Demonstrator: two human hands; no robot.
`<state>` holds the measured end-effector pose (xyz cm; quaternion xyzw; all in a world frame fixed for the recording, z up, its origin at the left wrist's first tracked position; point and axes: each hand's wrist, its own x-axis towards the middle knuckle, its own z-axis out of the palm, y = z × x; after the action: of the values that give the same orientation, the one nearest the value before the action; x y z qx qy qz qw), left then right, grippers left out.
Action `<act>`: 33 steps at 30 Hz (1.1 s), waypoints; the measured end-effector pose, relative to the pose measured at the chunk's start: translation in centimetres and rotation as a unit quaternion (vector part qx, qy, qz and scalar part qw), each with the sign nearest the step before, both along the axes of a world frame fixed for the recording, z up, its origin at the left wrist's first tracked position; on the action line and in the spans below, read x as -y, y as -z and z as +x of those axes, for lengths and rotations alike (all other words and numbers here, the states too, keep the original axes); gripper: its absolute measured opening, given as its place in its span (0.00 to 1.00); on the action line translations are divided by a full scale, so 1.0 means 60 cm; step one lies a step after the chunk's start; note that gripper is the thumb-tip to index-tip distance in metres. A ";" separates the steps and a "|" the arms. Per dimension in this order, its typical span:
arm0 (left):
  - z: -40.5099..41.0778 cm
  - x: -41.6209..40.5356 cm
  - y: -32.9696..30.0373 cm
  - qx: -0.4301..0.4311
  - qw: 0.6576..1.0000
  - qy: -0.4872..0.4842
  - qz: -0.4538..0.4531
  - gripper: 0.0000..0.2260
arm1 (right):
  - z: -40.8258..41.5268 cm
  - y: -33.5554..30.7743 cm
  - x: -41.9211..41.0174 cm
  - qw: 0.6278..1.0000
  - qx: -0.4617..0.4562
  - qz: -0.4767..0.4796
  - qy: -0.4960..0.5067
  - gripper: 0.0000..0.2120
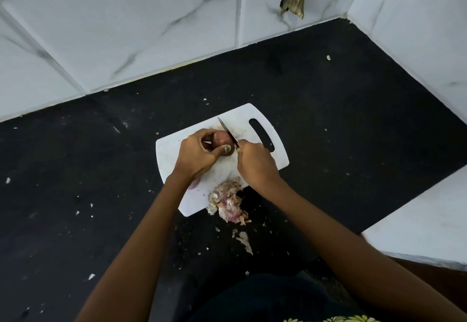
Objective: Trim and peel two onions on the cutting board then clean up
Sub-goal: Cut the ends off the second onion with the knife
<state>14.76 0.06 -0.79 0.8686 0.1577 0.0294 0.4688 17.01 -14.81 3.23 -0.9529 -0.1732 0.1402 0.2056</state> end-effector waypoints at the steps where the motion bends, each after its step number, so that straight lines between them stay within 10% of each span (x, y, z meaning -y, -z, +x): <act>1: 0.000 0.000 0.000 -0.003 1.000 0.003 0.000 0.19 | -0.003 0.000 0.005 1.000 -0.001 -0.001 0.000 0.09; 33: 0.000 -0.016 -0.010 -0.047 0.998 0.001 -0.052 0.15 | -0.021 0.015 0.021 0.995 0.049 -0.069 -0.046 0.13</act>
<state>14.78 1.02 -0.16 0.8436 0.1796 -0.0204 0.5057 15.73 -16.04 2.31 -0.9617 -0.2166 0.1139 0.1234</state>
